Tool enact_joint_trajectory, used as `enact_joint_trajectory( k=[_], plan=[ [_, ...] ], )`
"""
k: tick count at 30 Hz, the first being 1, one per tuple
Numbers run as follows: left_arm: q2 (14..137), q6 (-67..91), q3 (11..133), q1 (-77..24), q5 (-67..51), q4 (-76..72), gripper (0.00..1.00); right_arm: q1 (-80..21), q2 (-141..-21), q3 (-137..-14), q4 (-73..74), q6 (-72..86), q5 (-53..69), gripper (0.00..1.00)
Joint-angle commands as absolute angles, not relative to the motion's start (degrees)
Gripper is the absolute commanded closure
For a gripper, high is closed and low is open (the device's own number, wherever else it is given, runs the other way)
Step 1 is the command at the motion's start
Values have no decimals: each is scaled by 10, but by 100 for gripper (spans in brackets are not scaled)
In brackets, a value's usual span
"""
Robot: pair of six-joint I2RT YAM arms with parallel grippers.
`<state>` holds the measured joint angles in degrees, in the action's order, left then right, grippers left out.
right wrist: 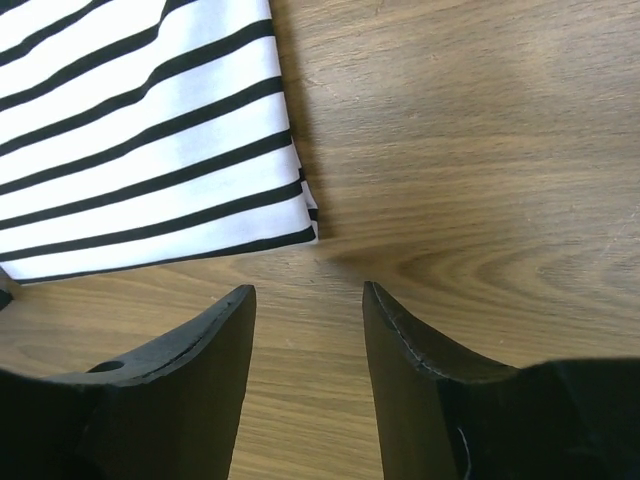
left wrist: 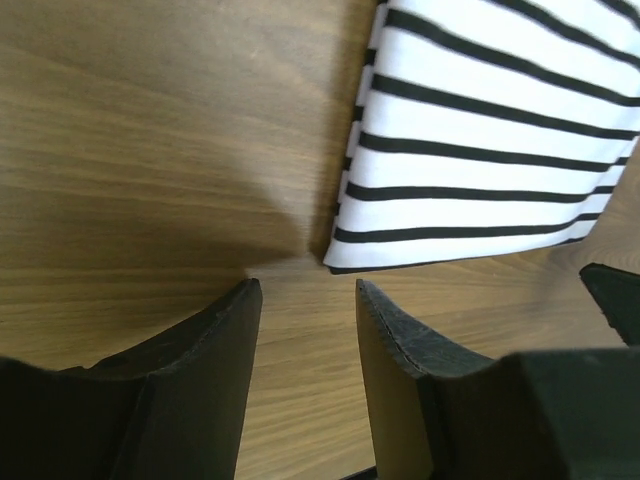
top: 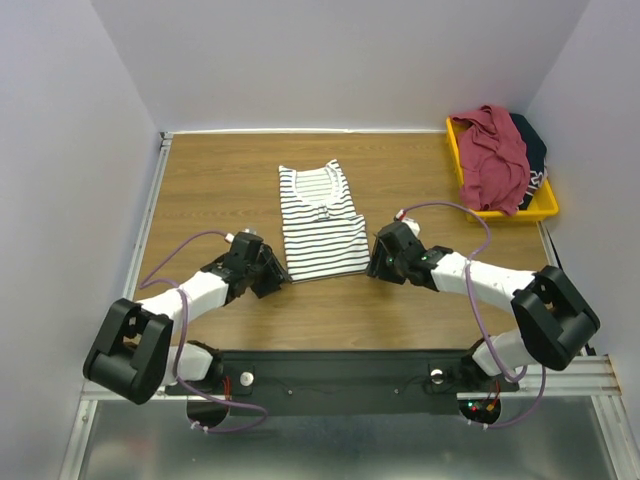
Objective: Fold and stack the tank tops
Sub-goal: Fold the tank top
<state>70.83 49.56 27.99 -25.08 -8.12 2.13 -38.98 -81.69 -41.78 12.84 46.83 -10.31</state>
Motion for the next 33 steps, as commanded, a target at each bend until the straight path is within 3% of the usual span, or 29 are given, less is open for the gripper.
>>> enact_joint_trajectory(
  k=[1, 8, 23, 33],
  plan=[
    [726, 516, 258, -250, -106, -30, 45, -385, -824, -434, 104, 494, -110, 47],
    [762, 563, 237, -251, -120, -83, 48, -374, -867, -443, 78, 513, -120, 47],
    [746, 614, 231, -253, -61, -18, 57, -370, -904, -436, 35, 535, -105, 50],
    [768, 601, 249, -269, -38, -16, 69, -369, -905, -425, 31, 541, -110, 65]
  ],
)
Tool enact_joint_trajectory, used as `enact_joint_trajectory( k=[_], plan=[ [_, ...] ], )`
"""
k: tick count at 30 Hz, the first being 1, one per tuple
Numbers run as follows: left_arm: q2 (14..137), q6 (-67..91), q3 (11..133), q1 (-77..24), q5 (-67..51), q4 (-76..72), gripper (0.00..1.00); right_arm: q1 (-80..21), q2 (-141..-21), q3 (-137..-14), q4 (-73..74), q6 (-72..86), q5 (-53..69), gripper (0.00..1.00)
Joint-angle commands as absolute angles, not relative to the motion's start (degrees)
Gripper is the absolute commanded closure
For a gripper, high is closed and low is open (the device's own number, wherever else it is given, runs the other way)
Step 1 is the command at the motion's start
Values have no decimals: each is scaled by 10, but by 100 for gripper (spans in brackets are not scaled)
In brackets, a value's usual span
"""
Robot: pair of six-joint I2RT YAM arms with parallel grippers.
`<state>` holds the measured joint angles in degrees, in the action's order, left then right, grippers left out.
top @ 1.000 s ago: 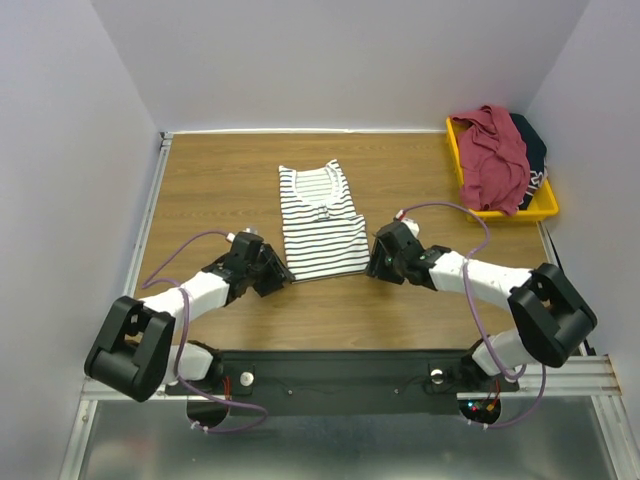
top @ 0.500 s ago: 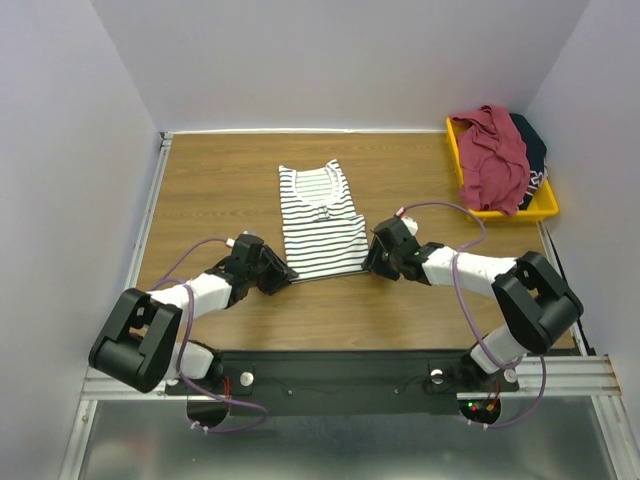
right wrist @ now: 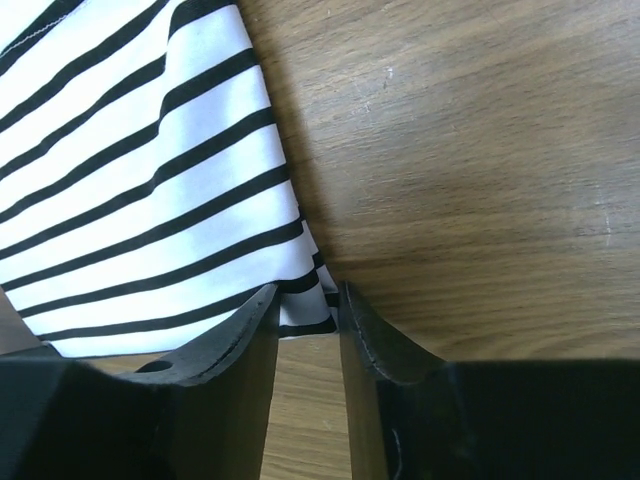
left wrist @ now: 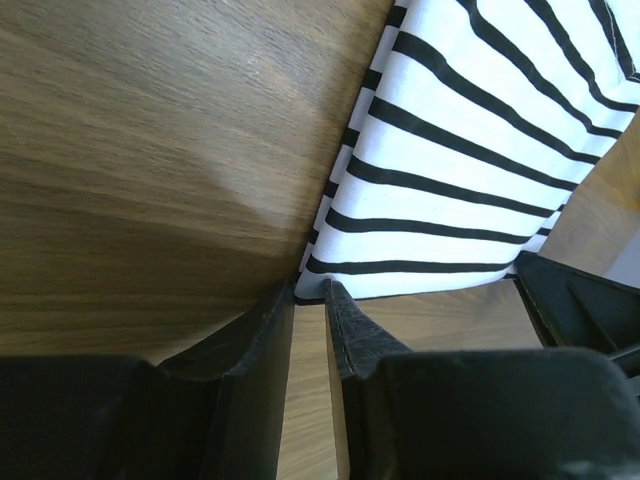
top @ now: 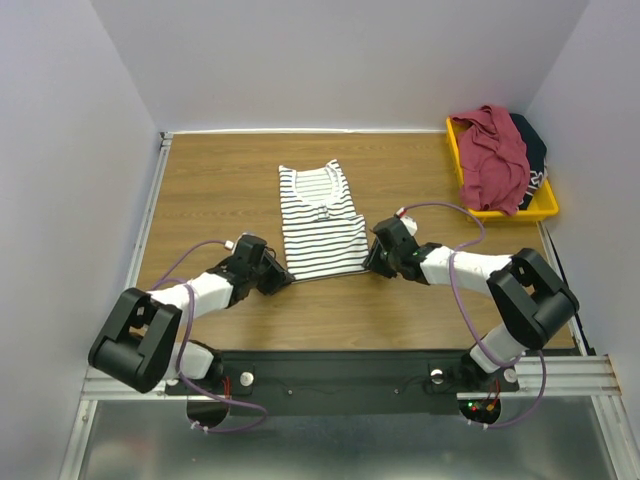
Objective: Fold and stack the tank tops
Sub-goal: Fold the tank top
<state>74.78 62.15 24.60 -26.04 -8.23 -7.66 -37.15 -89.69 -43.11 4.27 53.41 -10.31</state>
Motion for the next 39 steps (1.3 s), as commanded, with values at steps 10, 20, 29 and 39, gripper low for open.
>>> enact_joint_trajectory(
  k=[10, 20, 29, 39],
  plan=[
    [802, 570, 270, -272, -25, -22, 100, -369, -905, -427, 30, 527, -111, 87],
    [725, 554, 259, -294, -31, 36, 100, -373, -816, -375, 44, 507, -81, 100],
    [545, 622, 232, -415, -9, 145, 100, -494, -639, -294, 150, 574, -116, 100],
    [395, 778, 324, -632, 122, 327, 100, -707, -577, -385, 309, 702, -216, 100]
  ],
)
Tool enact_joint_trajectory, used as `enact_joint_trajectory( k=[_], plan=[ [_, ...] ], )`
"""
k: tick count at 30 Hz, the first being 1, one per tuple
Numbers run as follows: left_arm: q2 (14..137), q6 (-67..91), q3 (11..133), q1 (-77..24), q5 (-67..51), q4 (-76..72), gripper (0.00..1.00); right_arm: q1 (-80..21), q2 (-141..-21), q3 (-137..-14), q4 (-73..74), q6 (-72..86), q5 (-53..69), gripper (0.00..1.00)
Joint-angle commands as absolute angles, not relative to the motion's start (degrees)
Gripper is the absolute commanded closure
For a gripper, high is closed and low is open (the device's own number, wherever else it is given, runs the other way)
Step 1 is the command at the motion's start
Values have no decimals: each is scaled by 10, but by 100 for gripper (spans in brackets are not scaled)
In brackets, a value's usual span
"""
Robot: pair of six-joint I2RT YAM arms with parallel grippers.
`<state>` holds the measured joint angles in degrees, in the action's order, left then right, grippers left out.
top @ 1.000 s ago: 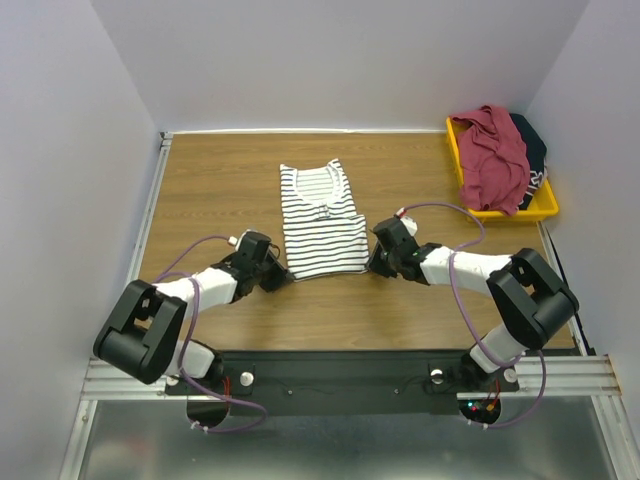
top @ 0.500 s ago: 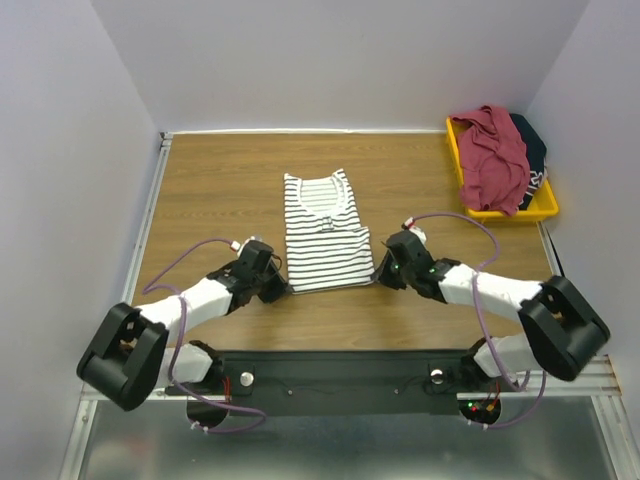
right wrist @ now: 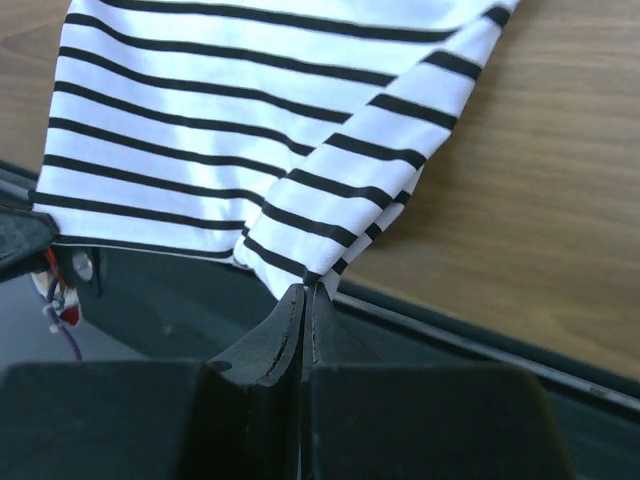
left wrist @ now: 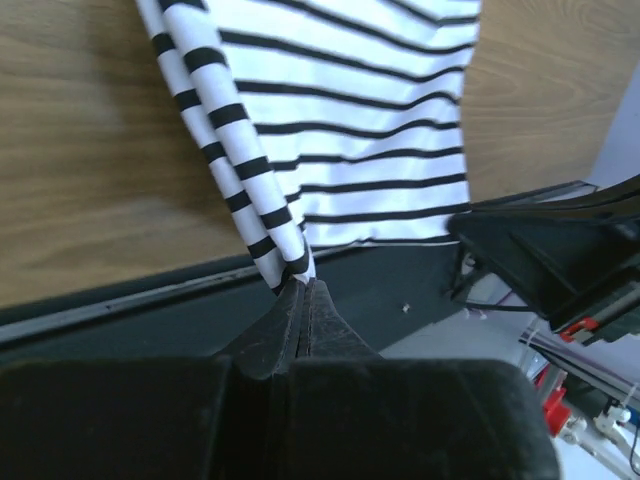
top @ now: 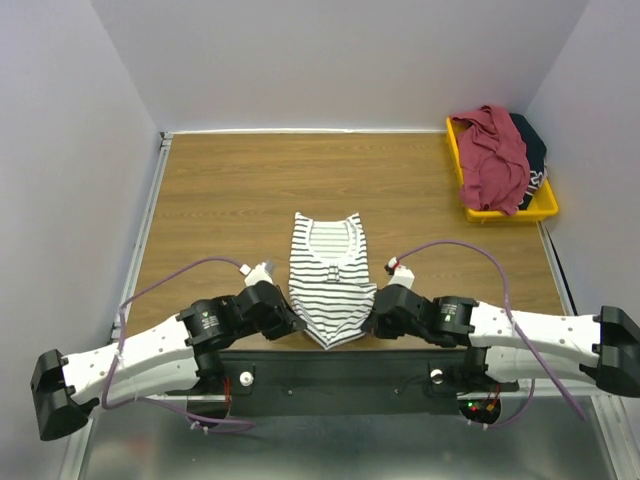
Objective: Fold and stack the tank tops
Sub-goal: Fold the tank top
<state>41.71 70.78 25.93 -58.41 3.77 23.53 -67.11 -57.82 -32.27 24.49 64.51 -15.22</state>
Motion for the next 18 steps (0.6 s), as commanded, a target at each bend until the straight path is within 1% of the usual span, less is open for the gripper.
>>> enact_joint_trajectory(
  k=[1, 5, 7, 11, 13, 14, 15, 16, 18],
  plan=[
    [389, 780, 346, -632, 132, 333, 100, -709, -580, -396, 314, 698, -230, 100],
    [383, 763, 383, -625, 193, 313, 100, -702, -609, -462, 323, 661, -287, 100],
    [403, 719, 399, -600, 200, 288, 100, -679, -638, -513, 323, 619, -288, 100],
    [442, 634, 417, -455, 114, 213, 100, -627, -709, -579, 320, 553, -273, 99],
    [454, 612, 417, -411, 70, 180, 100, -600, -742, -591, 305, 515, -255, 99],
    [471, 596, 418, -393, 58, 152, 100, -568, -749, -595, 296, 505, -229, 99],
    [482, 592, 419, -353, 30, 140, 100, -550, -763, -597, 275, 494, -213, 99],
    [505, 587, 419, -337, 13, 108, 100, -512, -769, -599, 266, 476, -196, 99],
    [534, 584, 421, -304, -21, 73, 100, -478, -785, -604, 249, 457, -153, 99]
  ],
)
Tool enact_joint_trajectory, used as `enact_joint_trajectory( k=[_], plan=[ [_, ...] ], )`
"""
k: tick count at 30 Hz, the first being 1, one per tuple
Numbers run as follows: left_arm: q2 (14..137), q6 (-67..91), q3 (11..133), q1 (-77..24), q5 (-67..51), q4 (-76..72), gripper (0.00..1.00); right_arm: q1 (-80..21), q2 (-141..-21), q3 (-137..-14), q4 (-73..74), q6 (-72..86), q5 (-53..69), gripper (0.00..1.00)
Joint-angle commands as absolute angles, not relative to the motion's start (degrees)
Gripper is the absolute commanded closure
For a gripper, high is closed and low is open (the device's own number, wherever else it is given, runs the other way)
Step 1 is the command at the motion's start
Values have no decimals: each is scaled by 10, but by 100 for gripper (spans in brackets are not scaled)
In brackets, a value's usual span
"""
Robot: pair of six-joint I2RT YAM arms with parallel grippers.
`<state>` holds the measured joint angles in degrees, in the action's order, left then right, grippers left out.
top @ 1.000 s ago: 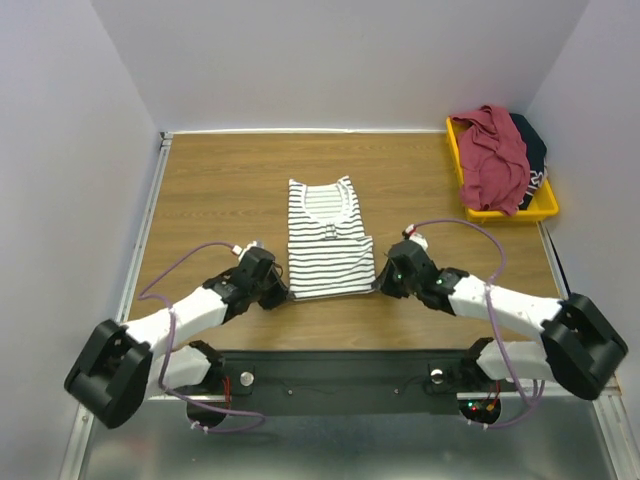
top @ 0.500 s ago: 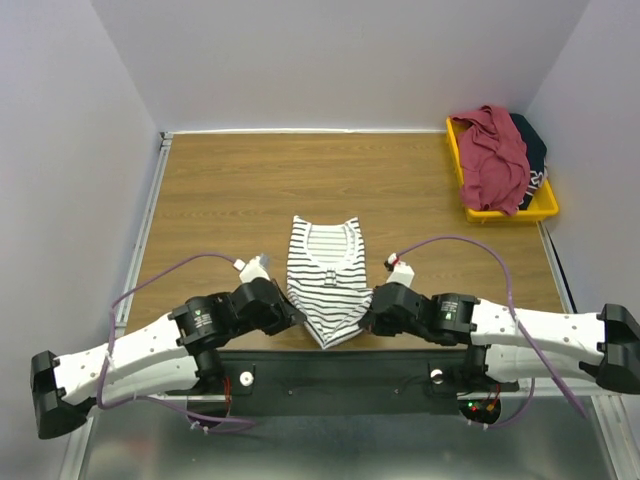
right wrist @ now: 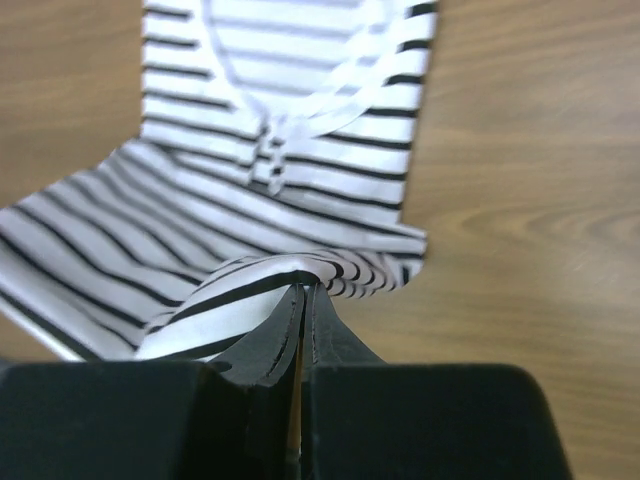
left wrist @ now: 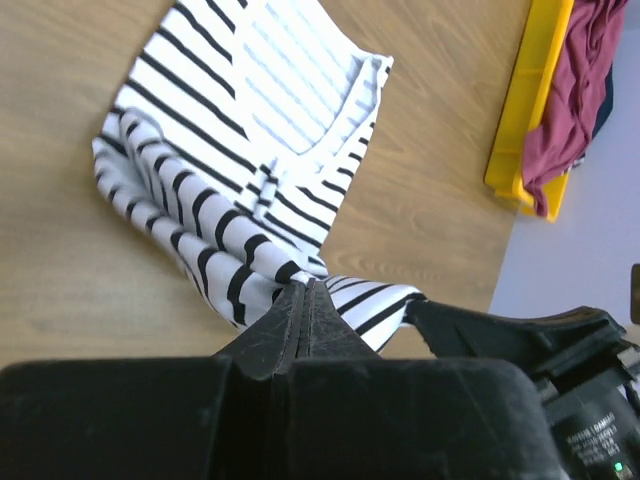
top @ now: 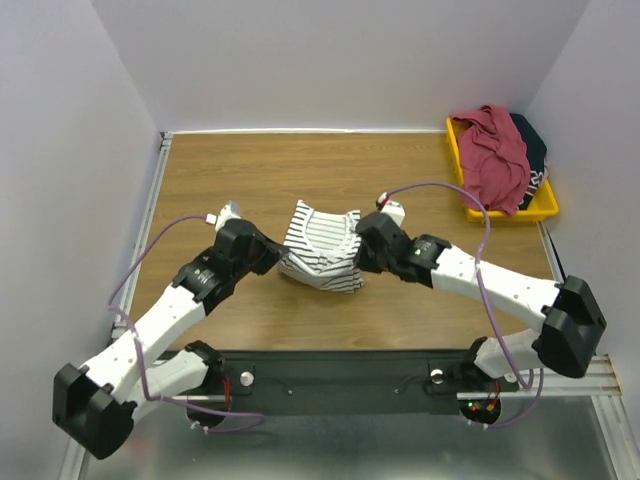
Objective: Fold and stack the tank tops
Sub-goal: Fold the tank top
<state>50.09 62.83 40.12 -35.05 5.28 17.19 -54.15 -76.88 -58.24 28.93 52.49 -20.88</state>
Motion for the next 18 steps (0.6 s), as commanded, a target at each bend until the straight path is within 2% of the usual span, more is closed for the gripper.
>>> enact_joint_trajectory(
  k=[1, 9, 13, 18],
  plan=[
    [569, 585, 421, -277, -48, 35, 100, -445, -803, -611, 231, 442, -136, 99],
    [803, 602, 530, -219, -105, -87, 100, -323, -958, -676, 161, 399, 21, 100],
    [933, 596, 612, -197, -127, -95, 100, -280, -1041, -733, 150, 391, 55, 99],
    [1033, 577, 727, -192, -120, -67, 100, -258, -1124, -794, 143, 398, 71, 100]
  ],
)
